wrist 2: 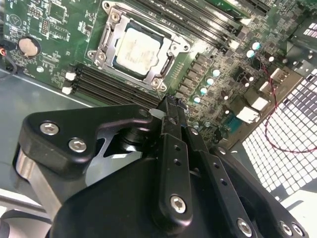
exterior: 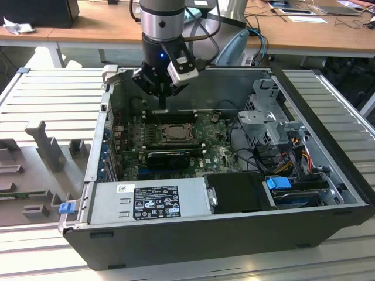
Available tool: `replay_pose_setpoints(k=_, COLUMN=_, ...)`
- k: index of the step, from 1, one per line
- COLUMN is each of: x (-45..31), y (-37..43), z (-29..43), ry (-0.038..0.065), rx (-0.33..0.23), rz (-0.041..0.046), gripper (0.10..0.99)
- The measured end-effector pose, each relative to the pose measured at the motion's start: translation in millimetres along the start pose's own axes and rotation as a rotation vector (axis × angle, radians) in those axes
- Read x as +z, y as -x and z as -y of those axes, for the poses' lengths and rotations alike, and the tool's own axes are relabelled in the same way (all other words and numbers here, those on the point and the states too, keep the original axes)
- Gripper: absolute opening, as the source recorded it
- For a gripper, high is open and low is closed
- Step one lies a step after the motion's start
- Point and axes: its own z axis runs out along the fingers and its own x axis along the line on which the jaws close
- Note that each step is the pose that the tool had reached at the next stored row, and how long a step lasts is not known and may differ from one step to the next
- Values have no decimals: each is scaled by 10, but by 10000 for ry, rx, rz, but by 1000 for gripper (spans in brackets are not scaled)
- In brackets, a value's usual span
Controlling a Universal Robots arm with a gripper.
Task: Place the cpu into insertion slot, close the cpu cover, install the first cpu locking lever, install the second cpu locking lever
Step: 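Install the first cpu locking lever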
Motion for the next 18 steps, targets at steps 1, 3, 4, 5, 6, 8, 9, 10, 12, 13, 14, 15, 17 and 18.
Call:
replay_pose_setpoints(k=1, x=1, y=-5, z=0, ry=-1, rx=0, rz=0, gripper=106)
replay_pose_setpoints(k=3, x=6, y=-18, z=2, ry=0, rx=-6, rz=0, gripper=106)
replay_pose_setpoints(k=4, x=7, y=-24, z=2, ry=0, rx=-12, rz=-1, gripper=106)
replay_pose_setpoints(k=5, x=9, y=-41, z=3, ry=2, rx=-14, rz=0, gripper=106)
replay_pose_setpoints(k=6, x=12, y=-65, z=4, ry=1, rx=-14, rz=1, gripper=106)
replay_pose_setpoints(k=8, x=30, y=-114, z=9, ry=10, rx=-15, rz=0, gripper=106)
replay_pose_setpoints(k=9, x=36, y=-118, z=9, ry=17, rx=-15, rz=0, gripper=106)
replay_pose_setpoints(k=10, x=41, y=-123, z=10, ry=31, rx=-15, rz=-1, gripper=106)
replay_pose_setpoints(k=12, x=57, y=-131, z=11, ry=54, rx=-16, rz=-2, gripper=106)
replay_pose_setpoints(k=13, x=63, y=-134, z=12, ry=57, rx=-16, rz=-1, gripper=106)
replay_pose_setpoints(k=14, x=74, y=-139, z=13, ry=58, rx=-16, rz=-2, gripper=106)
replay_pose_setpoints(k=15, x=86, y=-143, z=14, ry=59, rx=-16, rz=-2, gripper=106)
replay_pose_setpoints(k=17, x=99, y=-150, z=15, ry=58, rx=-16, rz=-3, gripper=106)
replay_pose_setpoints(k=18, x=100, y=-152, z=16, ry=57, rx=-17, rz=-4, gripper=106)
